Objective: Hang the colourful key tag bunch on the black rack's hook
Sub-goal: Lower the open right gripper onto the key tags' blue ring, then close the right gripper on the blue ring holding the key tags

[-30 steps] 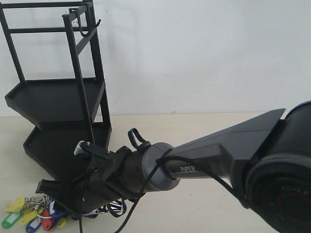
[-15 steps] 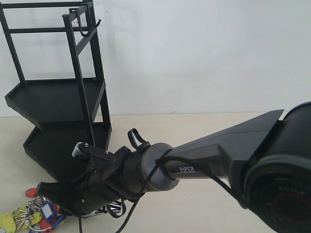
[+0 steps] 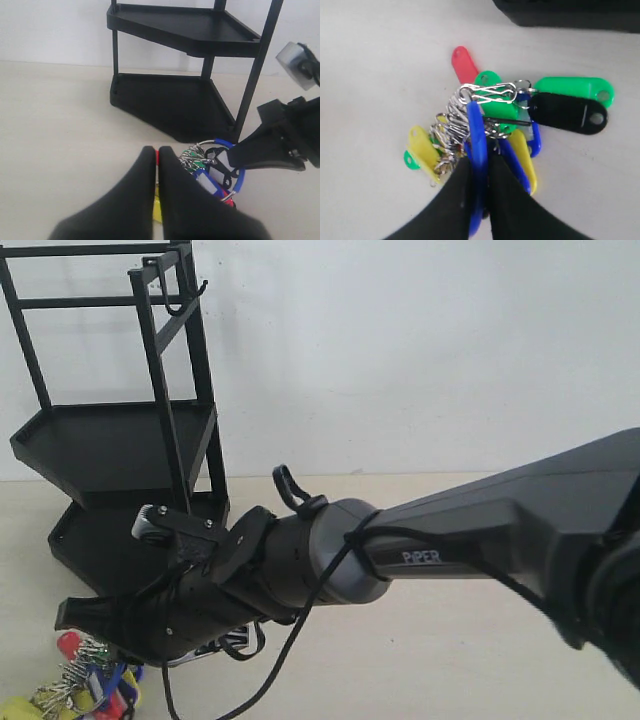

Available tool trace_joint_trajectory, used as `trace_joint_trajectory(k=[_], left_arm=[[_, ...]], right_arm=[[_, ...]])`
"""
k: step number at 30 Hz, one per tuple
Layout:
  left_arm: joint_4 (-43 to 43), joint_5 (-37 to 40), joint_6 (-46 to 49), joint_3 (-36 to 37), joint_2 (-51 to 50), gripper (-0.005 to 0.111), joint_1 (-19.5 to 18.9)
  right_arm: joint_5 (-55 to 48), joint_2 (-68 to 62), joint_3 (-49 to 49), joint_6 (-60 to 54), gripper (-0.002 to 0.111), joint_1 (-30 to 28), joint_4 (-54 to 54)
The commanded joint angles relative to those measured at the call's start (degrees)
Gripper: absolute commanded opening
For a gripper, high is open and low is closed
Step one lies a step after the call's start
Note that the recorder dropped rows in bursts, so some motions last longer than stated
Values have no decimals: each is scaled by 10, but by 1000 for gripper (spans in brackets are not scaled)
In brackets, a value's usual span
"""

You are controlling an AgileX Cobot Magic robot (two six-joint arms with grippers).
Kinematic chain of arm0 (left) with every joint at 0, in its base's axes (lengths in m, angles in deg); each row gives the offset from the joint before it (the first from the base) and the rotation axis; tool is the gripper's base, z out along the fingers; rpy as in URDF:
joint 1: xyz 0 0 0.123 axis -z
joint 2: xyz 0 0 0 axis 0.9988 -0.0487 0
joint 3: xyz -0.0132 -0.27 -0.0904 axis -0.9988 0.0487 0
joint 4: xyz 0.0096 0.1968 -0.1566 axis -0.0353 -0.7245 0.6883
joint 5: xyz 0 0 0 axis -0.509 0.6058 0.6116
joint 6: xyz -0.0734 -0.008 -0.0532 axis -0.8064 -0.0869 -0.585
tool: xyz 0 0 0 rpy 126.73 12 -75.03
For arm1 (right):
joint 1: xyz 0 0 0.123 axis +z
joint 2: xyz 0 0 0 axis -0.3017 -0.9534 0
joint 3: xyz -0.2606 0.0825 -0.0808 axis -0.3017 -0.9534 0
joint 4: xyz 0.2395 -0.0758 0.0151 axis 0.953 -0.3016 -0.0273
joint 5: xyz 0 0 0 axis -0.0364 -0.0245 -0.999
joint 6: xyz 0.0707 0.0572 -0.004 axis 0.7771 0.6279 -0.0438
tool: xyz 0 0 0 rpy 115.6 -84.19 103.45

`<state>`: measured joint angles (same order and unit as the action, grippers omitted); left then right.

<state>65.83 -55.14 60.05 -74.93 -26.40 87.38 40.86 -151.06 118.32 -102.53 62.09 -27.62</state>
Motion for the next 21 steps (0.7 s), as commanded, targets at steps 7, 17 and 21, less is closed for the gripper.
trace_joint_trajectory(k=[7, 17, 21], left_arm=[[-3, -4, 2, 2, 1, 4, -1], [-3, -4, 2, 2, 1, 4, -1], [-3, -4, 2, 2, 1, 4, -1]], right_arm=[[-12, 67, -36, 14, 0, -1, -125], [-27, 61, -36, 37, 0, -1, -210], [-22, 61, -36, 33, 0, -1, -210]])
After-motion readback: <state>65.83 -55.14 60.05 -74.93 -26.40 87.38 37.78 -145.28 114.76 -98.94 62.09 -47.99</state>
